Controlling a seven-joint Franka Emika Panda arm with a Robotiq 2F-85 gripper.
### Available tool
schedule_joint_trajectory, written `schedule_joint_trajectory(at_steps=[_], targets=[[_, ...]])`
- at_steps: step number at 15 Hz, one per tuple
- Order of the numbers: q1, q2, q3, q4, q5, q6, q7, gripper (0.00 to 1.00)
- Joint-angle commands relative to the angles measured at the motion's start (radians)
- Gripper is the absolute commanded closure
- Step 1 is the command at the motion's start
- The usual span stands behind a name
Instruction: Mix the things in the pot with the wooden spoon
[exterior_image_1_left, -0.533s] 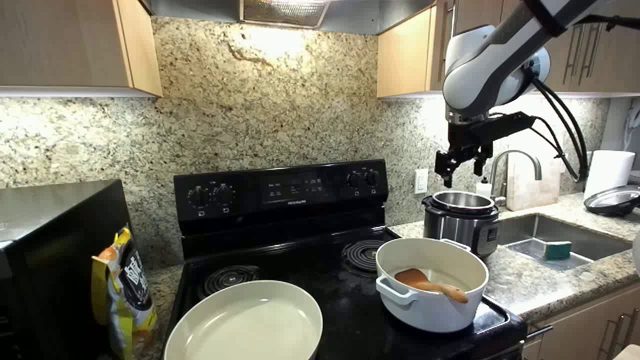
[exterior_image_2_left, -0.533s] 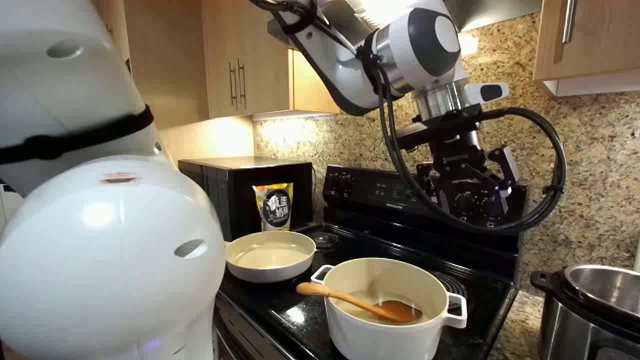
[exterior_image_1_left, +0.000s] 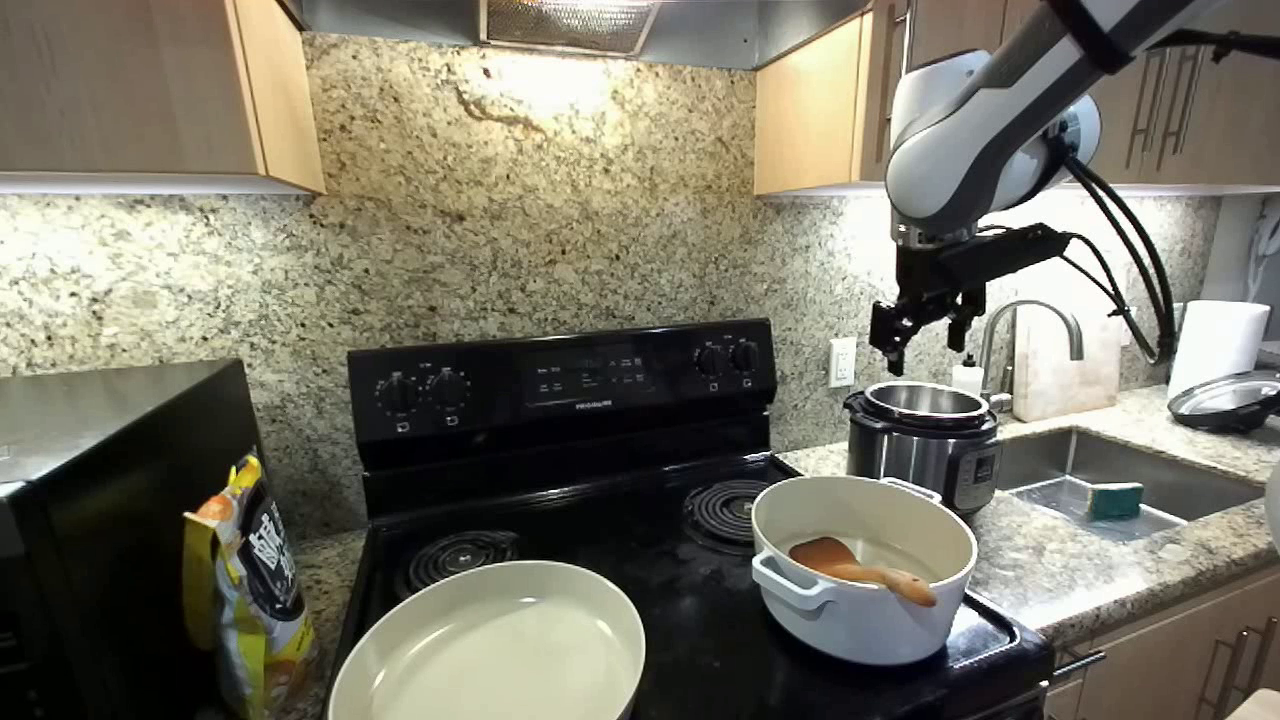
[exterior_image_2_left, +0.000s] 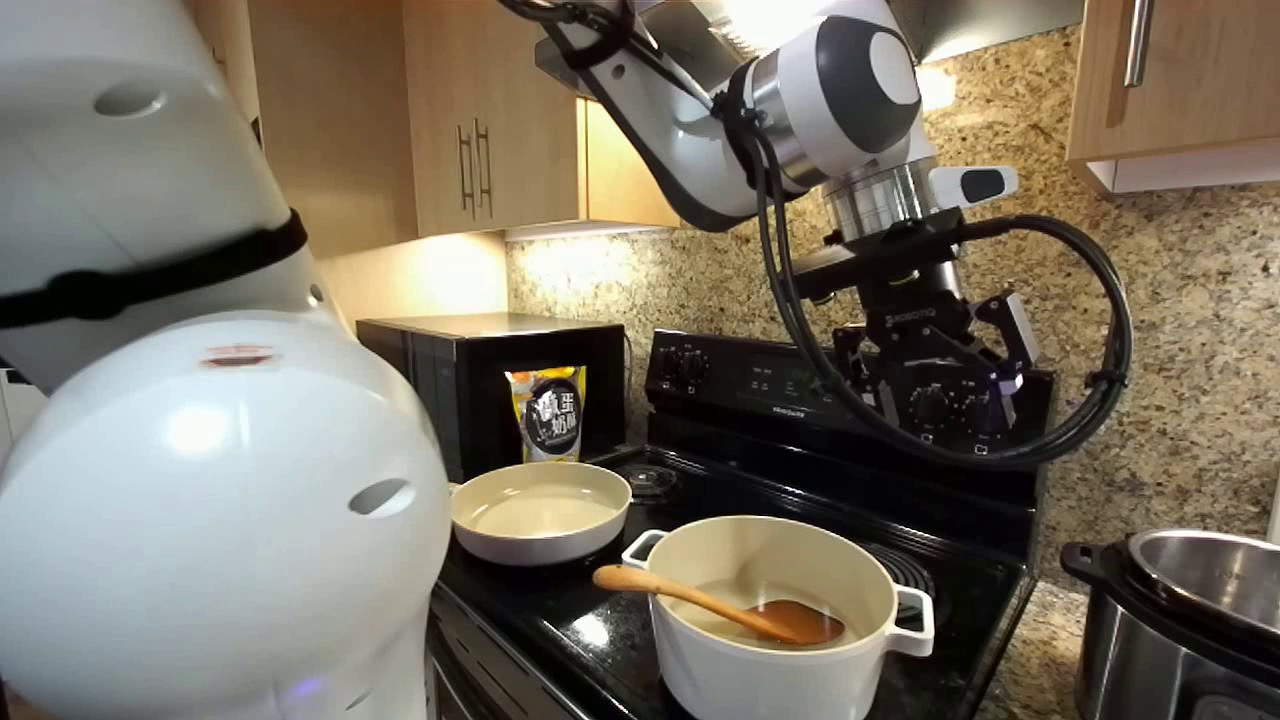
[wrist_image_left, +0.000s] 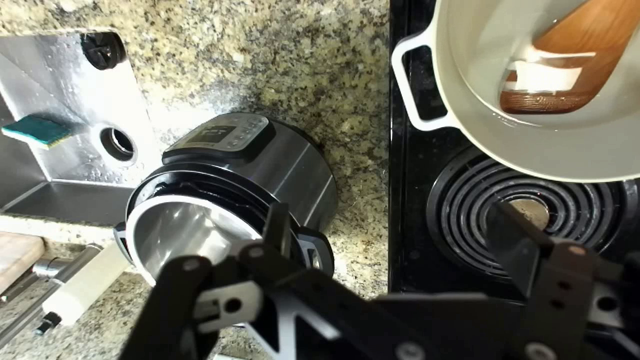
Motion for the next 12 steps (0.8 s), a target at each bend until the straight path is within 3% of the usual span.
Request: schedule_joint_trajectory(at_steps=[1, 5, 12], targets=[[0.014, 0.000, -0.014, 0.002, -0.006, -0.005, 0.004, 0.00], [0.021, 0.007, 0.023, 0.014, -0.016, -0.033, 0.063, 0.00], [0.143, 0.034, 0.077, 0.046, 0.151, -0.158, 0.177, 0.00]])
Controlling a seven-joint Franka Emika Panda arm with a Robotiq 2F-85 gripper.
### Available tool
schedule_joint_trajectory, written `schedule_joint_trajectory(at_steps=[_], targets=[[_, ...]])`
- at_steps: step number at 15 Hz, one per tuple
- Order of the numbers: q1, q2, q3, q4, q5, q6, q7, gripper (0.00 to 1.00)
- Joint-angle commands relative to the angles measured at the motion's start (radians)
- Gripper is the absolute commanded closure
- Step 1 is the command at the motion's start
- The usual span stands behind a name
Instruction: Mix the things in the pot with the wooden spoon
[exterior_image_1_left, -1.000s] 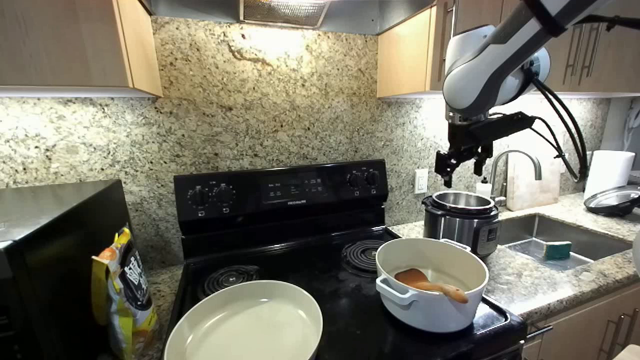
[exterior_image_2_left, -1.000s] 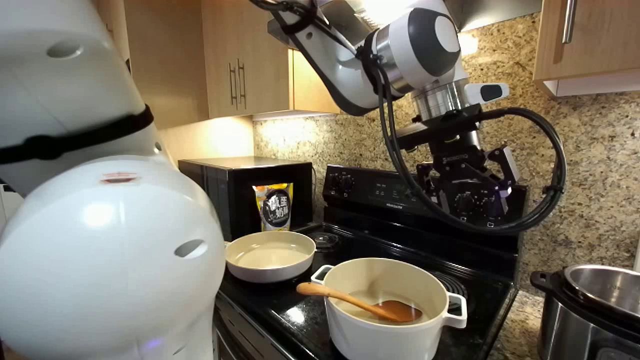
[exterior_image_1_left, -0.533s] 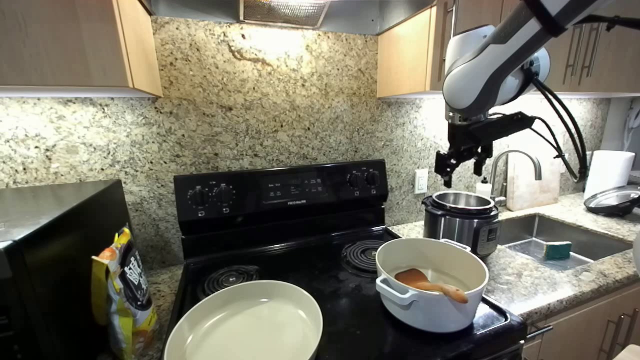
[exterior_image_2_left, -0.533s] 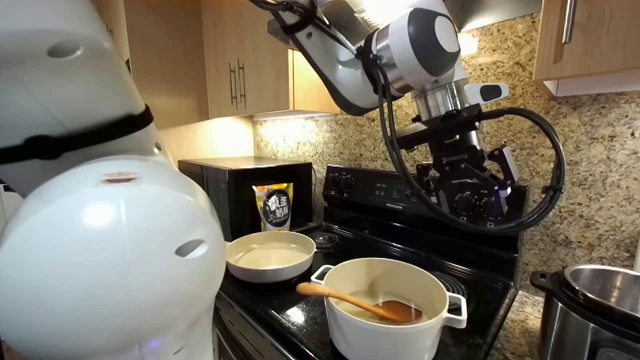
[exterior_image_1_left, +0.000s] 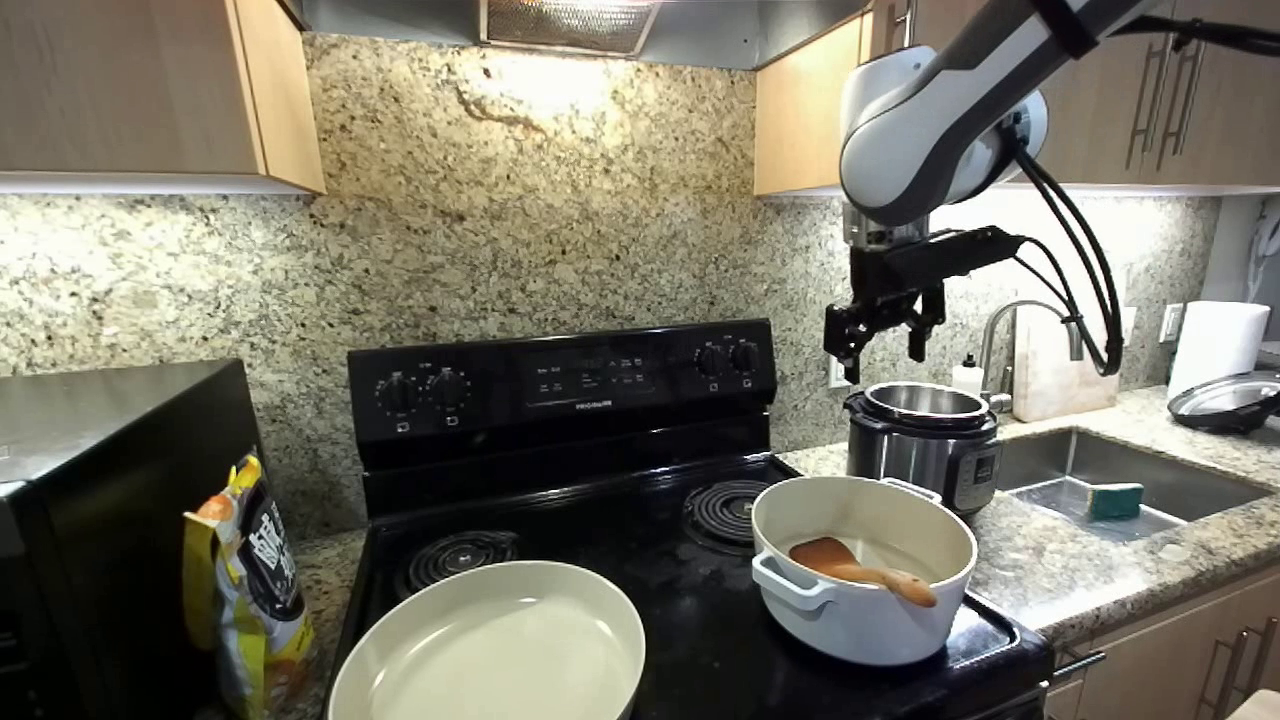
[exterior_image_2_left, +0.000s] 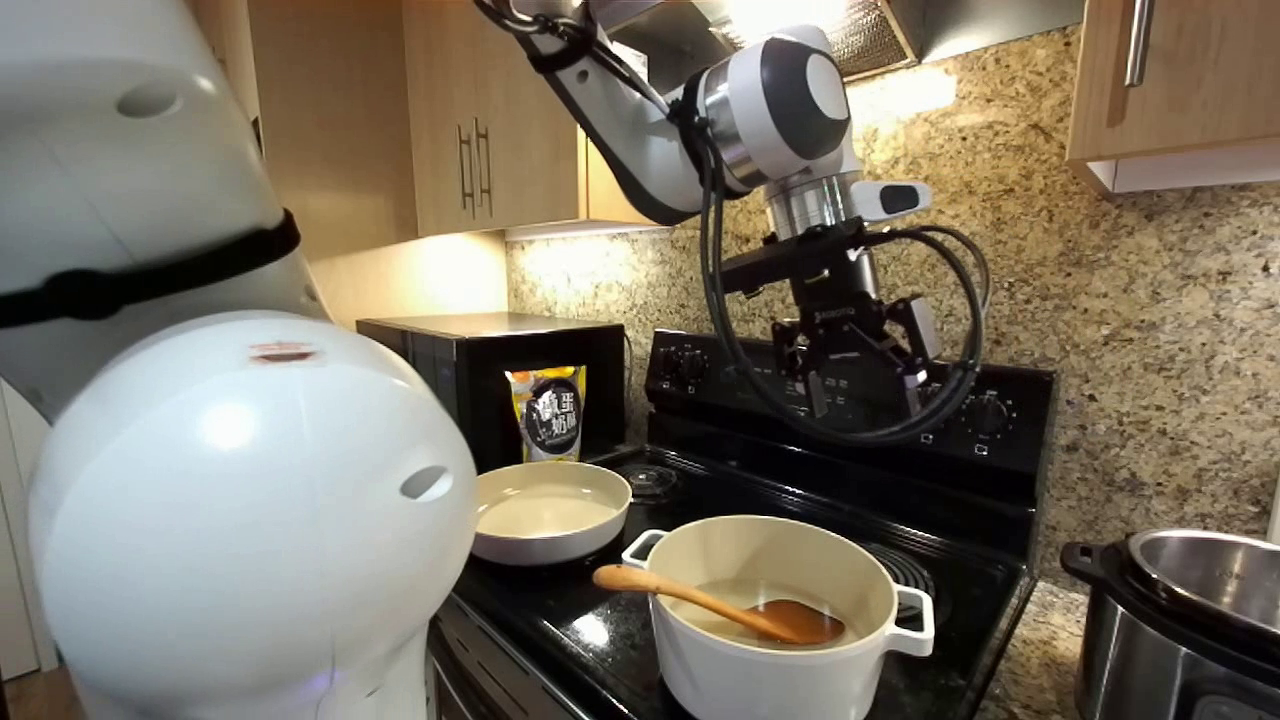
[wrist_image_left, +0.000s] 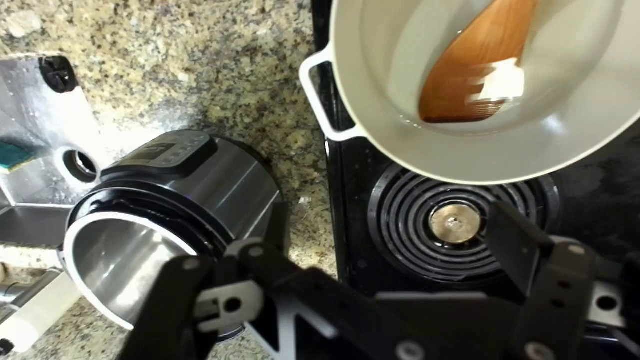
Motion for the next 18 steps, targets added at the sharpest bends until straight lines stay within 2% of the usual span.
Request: schedule_joint_trajectory(at_steps=[1, 4, 7, 8, 13, 18], targets=[[0.063, 0.039, 0.016, 0.026, 0.124, -0.069, 0.054, 0.00], [0.113, 0.051, 0.005, -0.007, 0.290, -0.106, 0.069, 0.00], [0.118, 0.054, 0.008, -0.039, 0.385, -0.165, 0.127, 0.00], [0.113, 0.062, 0.011, -0.018, 0.334, -0.133, 0.081, 0.00], [0.115, 0.067, 0.010, -0.022, 0.341, -0.135, 0.083, 0.00], [0.157, 0.072, 0.008, -0.100, 0.423, -0.114, 0.032, 0.00]])
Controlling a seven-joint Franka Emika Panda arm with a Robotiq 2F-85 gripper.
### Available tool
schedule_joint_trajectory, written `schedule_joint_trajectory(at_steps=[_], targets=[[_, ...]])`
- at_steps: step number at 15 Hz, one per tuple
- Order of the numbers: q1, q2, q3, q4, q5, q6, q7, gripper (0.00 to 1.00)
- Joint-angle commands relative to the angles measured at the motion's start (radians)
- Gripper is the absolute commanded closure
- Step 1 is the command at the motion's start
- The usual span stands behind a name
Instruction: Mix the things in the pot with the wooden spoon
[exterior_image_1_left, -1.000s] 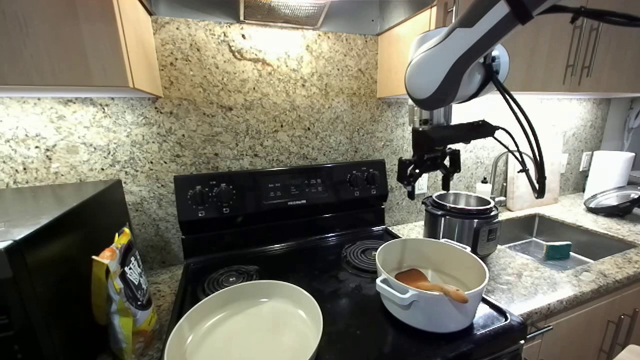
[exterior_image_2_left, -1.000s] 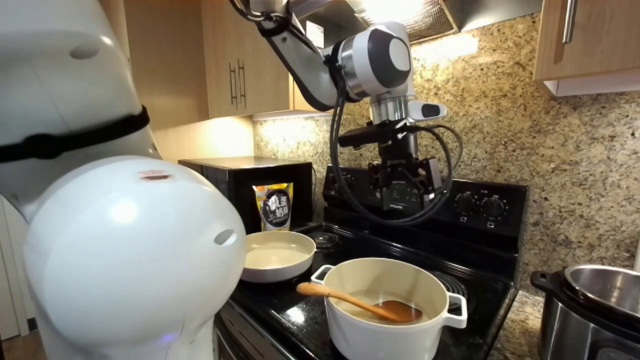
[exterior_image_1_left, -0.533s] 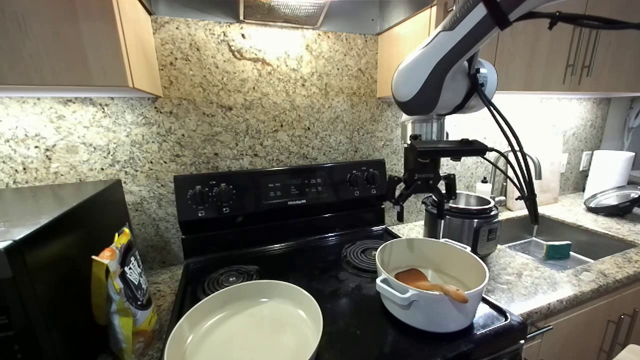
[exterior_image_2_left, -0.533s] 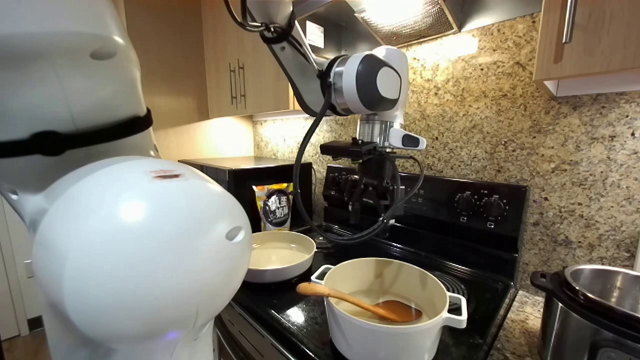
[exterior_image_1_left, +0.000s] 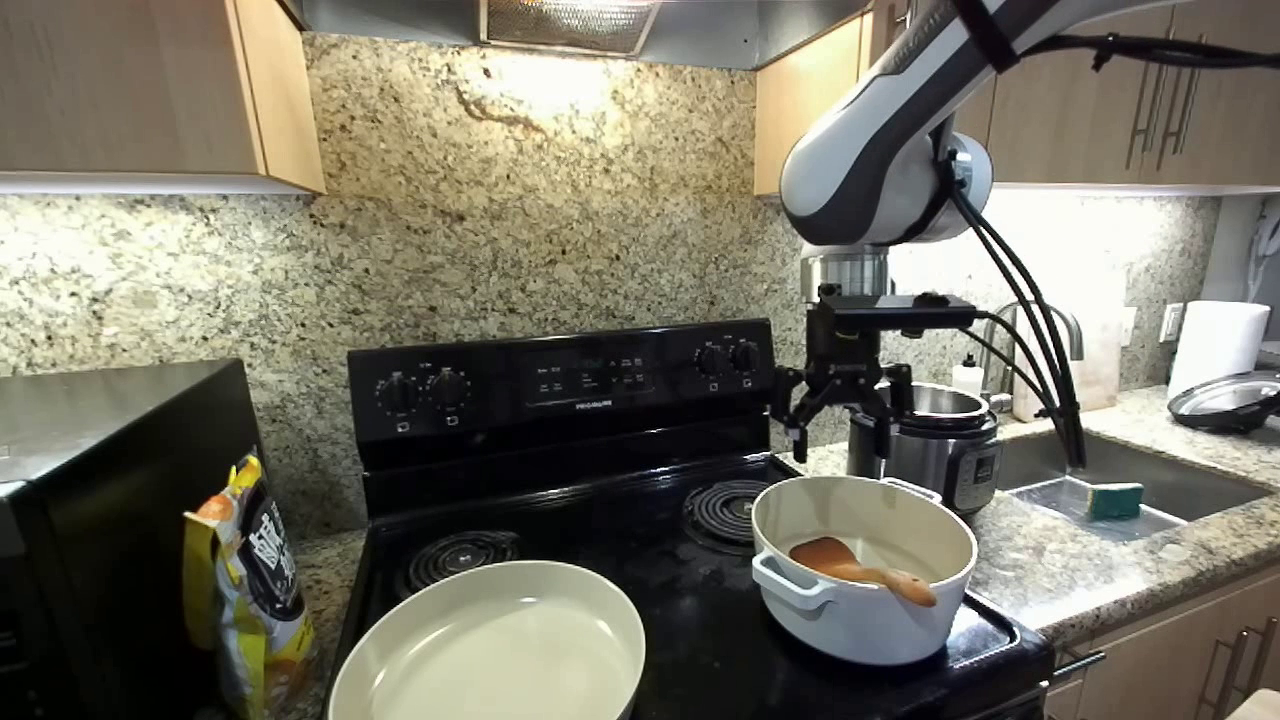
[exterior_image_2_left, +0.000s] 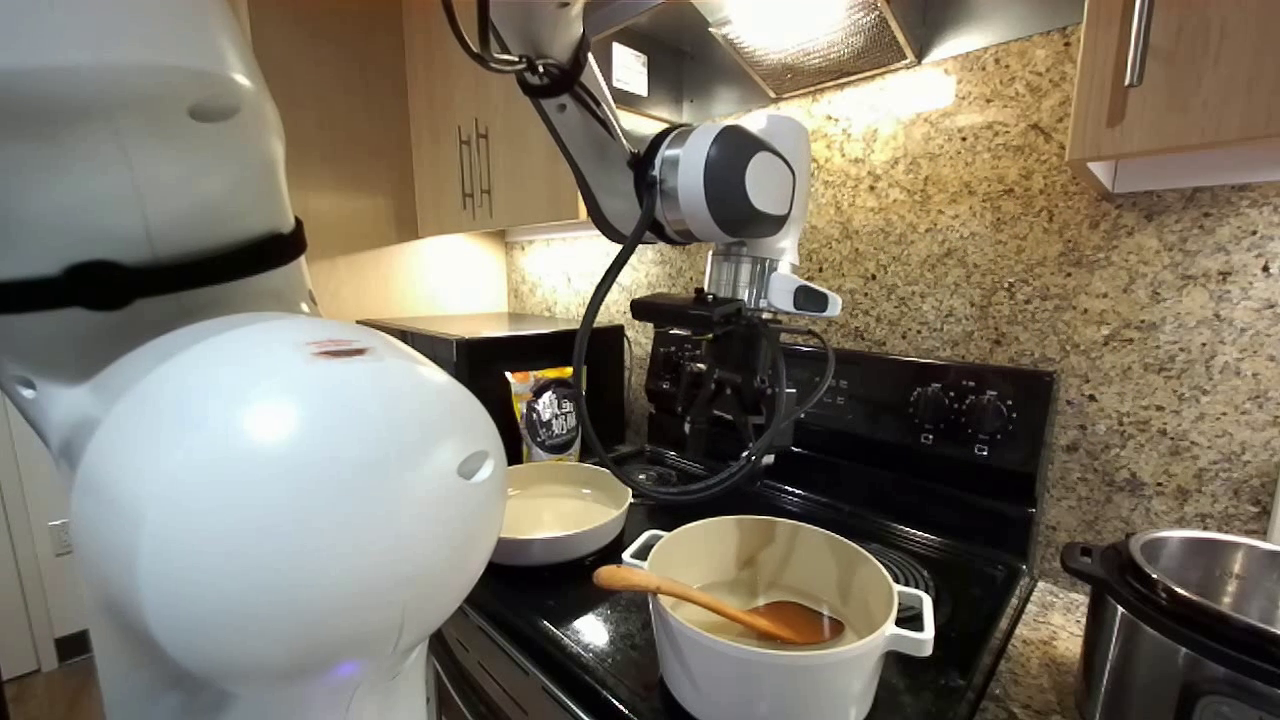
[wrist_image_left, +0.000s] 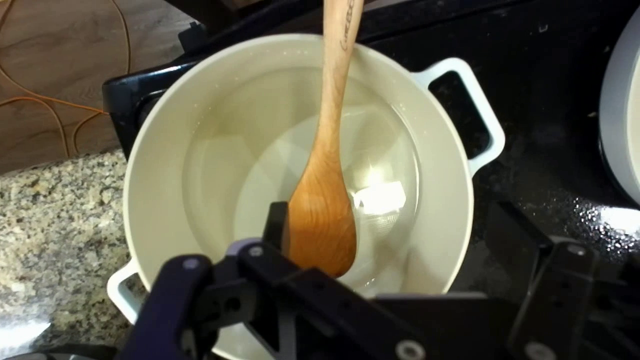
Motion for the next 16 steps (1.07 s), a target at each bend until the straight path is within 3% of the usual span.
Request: schedule_joint_trajectory(at_steps=[1, 9, 16], targets=[[0.036, 0.000, -0.008, -0.059, 0.081, 0.016, -0.062, 0.00], [0.051, 0.110, -0.059, -0.117, 0.282, 0.025, -0.219, 0.00], [0.023, 0.125, -0.075, -0.110, 0.261, -0.085, -0.161, 0.00]])
